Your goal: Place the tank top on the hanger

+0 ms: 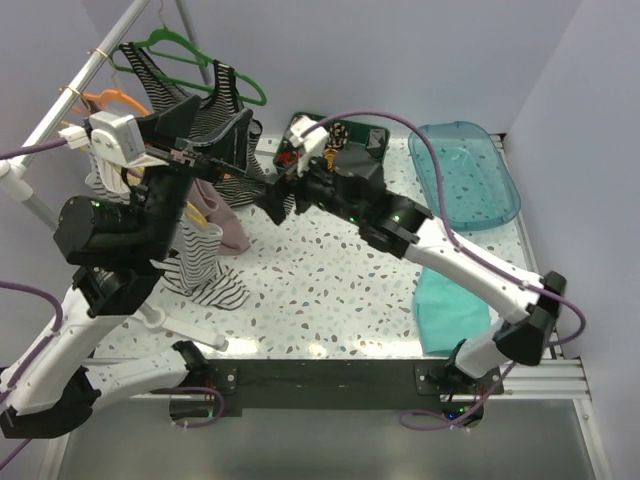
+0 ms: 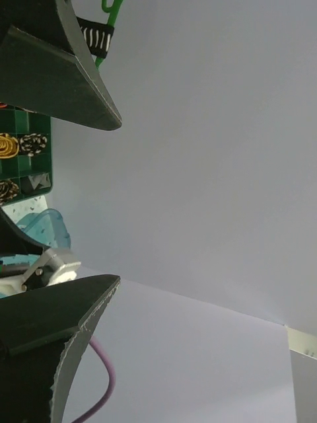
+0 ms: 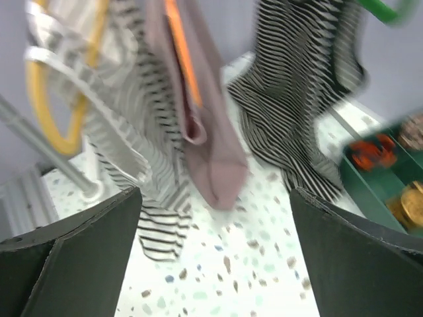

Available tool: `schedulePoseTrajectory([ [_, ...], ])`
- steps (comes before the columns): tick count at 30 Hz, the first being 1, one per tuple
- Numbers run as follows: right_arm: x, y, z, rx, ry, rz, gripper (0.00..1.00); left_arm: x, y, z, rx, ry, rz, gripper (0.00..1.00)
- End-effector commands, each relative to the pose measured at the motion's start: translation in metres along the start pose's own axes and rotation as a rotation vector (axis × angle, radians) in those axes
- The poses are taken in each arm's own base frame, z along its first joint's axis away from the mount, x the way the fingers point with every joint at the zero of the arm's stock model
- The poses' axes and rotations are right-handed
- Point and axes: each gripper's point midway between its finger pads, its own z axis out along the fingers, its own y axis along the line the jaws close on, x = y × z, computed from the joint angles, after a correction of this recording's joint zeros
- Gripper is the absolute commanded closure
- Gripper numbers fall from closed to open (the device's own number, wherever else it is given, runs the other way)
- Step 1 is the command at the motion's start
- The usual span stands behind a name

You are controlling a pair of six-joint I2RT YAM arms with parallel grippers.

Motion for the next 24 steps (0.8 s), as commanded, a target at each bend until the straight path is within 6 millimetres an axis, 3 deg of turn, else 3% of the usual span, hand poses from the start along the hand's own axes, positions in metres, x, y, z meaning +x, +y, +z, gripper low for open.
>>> schedulePoseTrajectory([
  [1,-0.005,-0.053,-0.063,0.318,-0.086,0.127,0.01,0.023,-0.018,0.010,0.061,0.024,-0.056,0.04],
  [2,0.022,-0.066,-0.072,0.385,-0.035,0.134,0.01,0.033,-0.020,0.012,0.068,0.047,-0.056,0.04],
  [4,0.031,-0.094,-0.118,0.566,-0.051,0.194,0.02,0.059,-0.026,0.013,0.086,0.107,-0.068,0.04],
  [5,0.054,-0.105,-0.132,0.624,-0.018,0.201,0.01,0.078,-0.028,0.012,0.092,0.146,-0.066,0.04],
  [7,0.075,-0.119,-0.161,0.725,-0.004,0.245,0.01,0.109,-0.032,0.012,0.103,0.210,-0.080,0.04],
  [8,0.083,-0.122,-0.181,0.748,-0.018,0.263,0.01,0.130,-0.033,0.009,0.107,0.253,-0.076,0.04],
  [11,0.106,-0.131,-0.217,0.820,-0.014,0.291,0.02,0.187,-0.039,-0.001,0.128,0.373,-0.095,0.04],
  [13,0.121,-0.135,-0.230,0.853,0.018,0.279,0.01,0.228,-0.043,-0.009,0.138,0.465,-0.112,0.04],
  [16,0.145,-0.139,-0.238,0.883,0.079,0.253,0.01,0.289,-0.040,-0.033,0.130,0.603,-0.117,0.05],
  [19,0.160,-0.134,-0.231,0.843,0.110,0.259,0.01,0.346,-0.029,-0.067,0.095,0.728,-0.095,0.05],
  [22,0.172,-0.133,-0.220,0.824,0.141,0.250,0.01,0.386,-0.019,-0.096,0.049,0.833,-0.050,0.04],
  [24,0.182,-0.129,-0.206,0.790,0.173,0.257,0.01,0.402,-0.014,-0.112,0.004,0.868,-0.010,0.02],
])
